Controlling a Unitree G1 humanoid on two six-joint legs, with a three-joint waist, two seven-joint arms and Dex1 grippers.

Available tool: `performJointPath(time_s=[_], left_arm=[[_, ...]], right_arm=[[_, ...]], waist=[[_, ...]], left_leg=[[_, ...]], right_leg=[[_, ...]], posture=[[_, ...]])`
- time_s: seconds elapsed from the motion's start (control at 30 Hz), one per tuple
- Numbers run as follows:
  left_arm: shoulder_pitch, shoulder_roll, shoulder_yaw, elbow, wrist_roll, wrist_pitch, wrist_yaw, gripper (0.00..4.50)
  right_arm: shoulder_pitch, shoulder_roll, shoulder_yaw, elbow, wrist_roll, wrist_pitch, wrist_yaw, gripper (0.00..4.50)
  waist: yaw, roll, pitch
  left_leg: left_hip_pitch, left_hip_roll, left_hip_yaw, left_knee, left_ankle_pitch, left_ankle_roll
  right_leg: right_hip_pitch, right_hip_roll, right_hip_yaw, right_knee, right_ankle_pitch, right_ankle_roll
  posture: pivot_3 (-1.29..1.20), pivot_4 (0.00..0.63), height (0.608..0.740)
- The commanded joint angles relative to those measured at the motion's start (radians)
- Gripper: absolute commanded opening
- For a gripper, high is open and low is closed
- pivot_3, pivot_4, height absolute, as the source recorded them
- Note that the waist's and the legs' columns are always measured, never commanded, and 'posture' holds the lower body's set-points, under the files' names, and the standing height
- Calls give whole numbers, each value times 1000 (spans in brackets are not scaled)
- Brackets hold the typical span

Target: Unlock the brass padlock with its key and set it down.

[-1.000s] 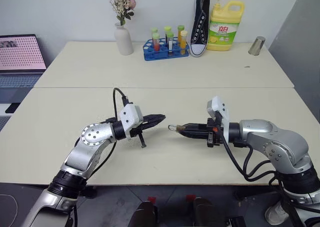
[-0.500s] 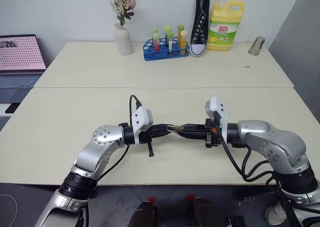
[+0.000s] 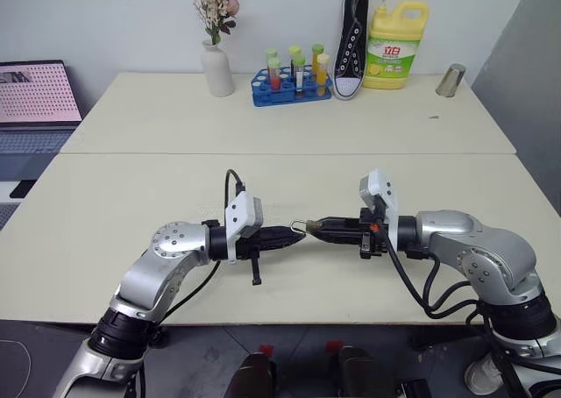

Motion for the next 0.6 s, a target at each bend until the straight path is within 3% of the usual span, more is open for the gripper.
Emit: performJointPath(time_s=[0.03,0.47,0.6], left_arm=[[-9,12,51,-53,-53,42,-12,0],[-57,-35,123,-113,-198,235,57,0],[-61,-19,120,-109,-179,225,41,0]], right_arm=[[-22,-2,-13,-19,-3,-20,11,132],[-19,-3,-9,-15,-8,-17,18,132],[-22,4,-16,-14,1,-9,15,132]], waist=[[0,0,0],[-1,0,0],[0,0,0]], left_leg=[[0,0,0,0,0,0],[0,0,0,0,0,0],[0,0,0,0,0,0]], right_leg=[[0,0,0,0,0,0],[0,0,0,0,0,0],[0,0,0,0,0,0]], posture=[[0,150,740],[0,150,740],[0,150,740]])
